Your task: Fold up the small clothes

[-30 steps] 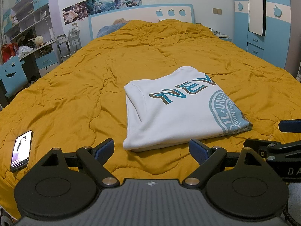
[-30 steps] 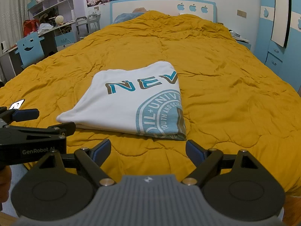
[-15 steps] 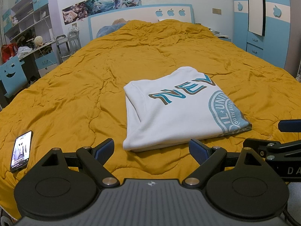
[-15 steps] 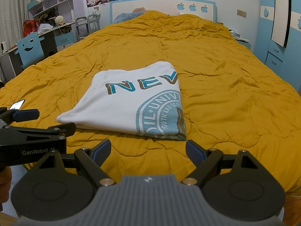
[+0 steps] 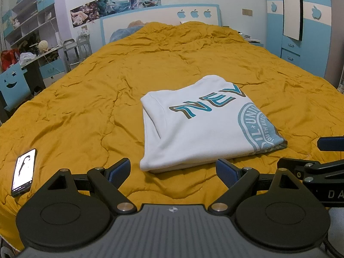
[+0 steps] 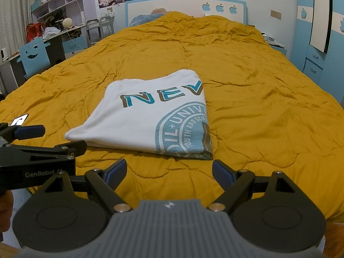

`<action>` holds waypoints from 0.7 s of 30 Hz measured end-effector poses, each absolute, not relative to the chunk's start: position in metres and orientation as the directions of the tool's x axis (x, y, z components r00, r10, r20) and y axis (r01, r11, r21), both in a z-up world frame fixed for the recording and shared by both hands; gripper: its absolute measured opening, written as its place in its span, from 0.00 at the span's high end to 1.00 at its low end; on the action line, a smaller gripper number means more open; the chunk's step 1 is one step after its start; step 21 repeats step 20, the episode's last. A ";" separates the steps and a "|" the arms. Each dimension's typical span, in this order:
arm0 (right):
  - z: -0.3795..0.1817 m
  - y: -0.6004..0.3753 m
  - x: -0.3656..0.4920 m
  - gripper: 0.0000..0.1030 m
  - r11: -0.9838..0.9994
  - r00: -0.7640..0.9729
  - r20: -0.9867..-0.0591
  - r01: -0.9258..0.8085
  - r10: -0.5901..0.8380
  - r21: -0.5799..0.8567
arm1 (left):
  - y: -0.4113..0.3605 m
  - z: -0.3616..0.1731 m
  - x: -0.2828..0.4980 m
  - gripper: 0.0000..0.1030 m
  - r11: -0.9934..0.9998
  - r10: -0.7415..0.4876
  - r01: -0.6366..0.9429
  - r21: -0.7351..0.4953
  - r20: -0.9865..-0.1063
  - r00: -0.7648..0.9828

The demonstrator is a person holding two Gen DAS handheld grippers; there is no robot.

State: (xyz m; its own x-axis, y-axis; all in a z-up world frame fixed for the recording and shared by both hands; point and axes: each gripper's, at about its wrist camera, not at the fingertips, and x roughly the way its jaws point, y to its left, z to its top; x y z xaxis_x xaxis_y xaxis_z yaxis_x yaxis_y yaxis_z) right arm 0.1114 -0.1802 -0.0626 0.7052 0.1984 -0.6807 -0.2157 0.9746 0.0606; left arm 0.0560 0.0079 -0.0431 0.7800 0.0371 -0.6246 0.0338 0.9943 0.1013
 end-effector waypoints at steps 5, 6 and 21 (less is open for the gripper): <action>-0.063 -0.181 0.112 0.20 0.975 0.704 -0.682 -0.212 0.199 0.065 | 0.011 -0.045 0.056 0.00 0.995 0.037 0.032 0.099 -0.629 0.776; -0.063 -0.182 0.112 0.20 0.975 0.703 -0.683 -0.212 0.199 0.066 | 0.011 -0.046 0.055 0.00 0.995 0.037 0.032 0.098 -0.630 0.776; -0.064 -0.182 0.113 0.20 0.975 0.700 -0.686 -0.211 0.200 0.070 | 0.018 -0.046 0.058 0.00 0.994 0.036 0.038 0.102 -0.637 0.770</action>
